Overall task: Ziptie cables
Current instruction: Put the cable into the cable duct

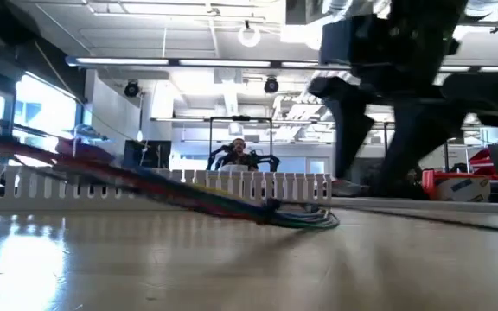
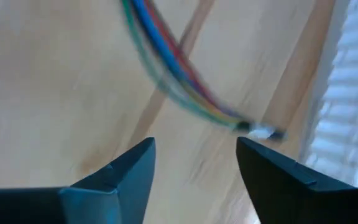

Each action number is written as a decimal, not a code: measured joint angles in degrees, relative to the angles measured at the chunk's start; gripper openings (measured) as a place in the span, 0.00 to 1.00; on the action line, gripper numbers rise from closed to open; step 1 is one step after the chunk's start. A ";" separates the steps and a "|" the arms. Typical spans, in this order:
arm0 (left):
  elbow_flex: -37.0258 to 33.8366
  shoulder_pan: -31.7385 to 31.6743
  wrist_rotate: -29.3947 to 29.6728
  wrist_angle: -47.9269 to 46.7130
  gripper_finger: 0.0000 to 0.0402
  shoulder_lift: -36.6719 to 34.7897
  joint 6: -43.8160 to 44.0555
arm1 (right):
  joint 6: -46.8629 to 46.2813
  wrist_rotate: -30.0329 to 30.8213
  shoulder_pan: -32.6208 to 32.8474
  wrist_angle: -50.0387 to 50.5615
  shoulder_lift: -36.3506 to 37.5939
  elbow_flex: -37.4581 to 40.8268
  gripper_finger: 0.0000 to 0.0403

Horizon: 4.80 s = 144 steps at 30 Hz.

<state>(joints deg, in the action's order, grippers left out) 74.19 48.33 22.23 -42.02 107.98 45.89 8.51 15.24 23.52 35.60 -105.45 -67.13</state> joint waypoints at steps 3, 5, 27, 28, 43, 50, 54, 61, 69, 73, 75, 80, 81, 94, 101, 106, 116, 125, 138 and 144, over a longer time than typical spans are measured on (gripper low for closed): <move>0.69 1.07 0.65 -0.73 0.00 -0.32 0.44 | 8.37 -0.88 -0.31 -7.02 0.02 0.53 0.57; 0.57 1.33 1.35 -1.04 0.00 -0.23 0.84 | 12.66 -3.08 -0.73 -9.91 -0.32 0.83 0.58; 0.75 4.60 17.19 -3.74 0.00 -4.17 2.38 | 13.17 -14.14 -5.85 -6.29 -7.37 0.29 0.03; 0.77 4.85 18.61 -4.53 0.00 -4.77 2.92 | 11.24 -14.14 -5.80 -5.43 -7.41 -0.10 0.02; 0.79 4.33 27.33 -24.86 0.00 -12.86 15.23 | -0.82 0.99 -3.29 12.76 2.02 -6.41 0.00; 0.79 4.31 23.76 -21.19 0.00 -14.20 8.83 | 3.61 -7.69 -6.07 3.36 0.75 -3.86 0.05; 0.79 4.85 22.85 -20.32 0.00 -14.15 8.57 | 7.52 -9.11 -7.01 -3.19 -1.09 -1.93 0.20; 0.79 5.42 22.86 -19.84 0.00 -14.07 8.93 | 12.37 -9.10 -9.53 -3.72 -4.73 -1.34 0.42; 0.79 5.45 22.86 -19.31 0.00 -14.07 8.92 | 11.86 -13.74 -12.37 -0.73 -6.78 -1.63 0.17; 0.79 5.47 22.88 -19.66 0.00 -14.07 9.18 | 8.55 -13.66 -11.47 -0.02 -6.07 -1.58 0.03; 0.79 5.35 22.88 -19.95 0.00 -14.07 9.53 | 6.97 -12.64 -10.69 1.56 -5.17 -1.43 0.03; 0.79 4.99 23.10 -25.98 0.00 -14.03 12.51 | 4.58 -5.25 -9.06 6.35 0.46 -1.18 0.01; 0.79 4.70 22.91 -28.50 0.00 -14.03 14.13 | 4.02 -3.39 -9.04 7.02 1.89 -1.25 0.01; -10.16 -3.38 15.08 -36.30 0.00 -14.04 12.96 | -2.10 8.60 -15.21 7.89 10.20 -1.29 0.00; -17.66 -6.32 14.01 -26.92 0.00 -14.24 7.97 | -2.12 7.97 -19.01 7.93 10.05 -1.36 0.00; -20.57 -8.42 13.33 -24.05 0.01 -14.24 6.45 | -1.20 5.72 -19.88 8.28 10.05 -1.36 0.00; -21.76 -9.45 7.84 -25.46 0.25 -14.24 6.52 | -1.03 6.03 -20.28 8.98 10.03 -1.36 0.00; -19.31 -6.77 10.17 -24.71 0.34 -14.25 10.74 | 1.47 5.79 -20.96 8.92 7.95 -1.36 0.00; -14.27 -1.90 16.46 -14.43 0.28 -14.27 11.02 | 5.07 5.64 -21.04 8.37 3.32 -1.36 0.00; -14.27 -1.03 16.91 -10.94 0.26 -14.27 11.02 | 5.99 5.60 -21.02 8.60 2.58 -1.36 0.05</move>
<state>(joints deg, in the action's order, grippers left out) 59.92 47.30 39.13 -52.96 93.71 56.90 14.50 20.84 2.50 44.20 -102.87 -68.49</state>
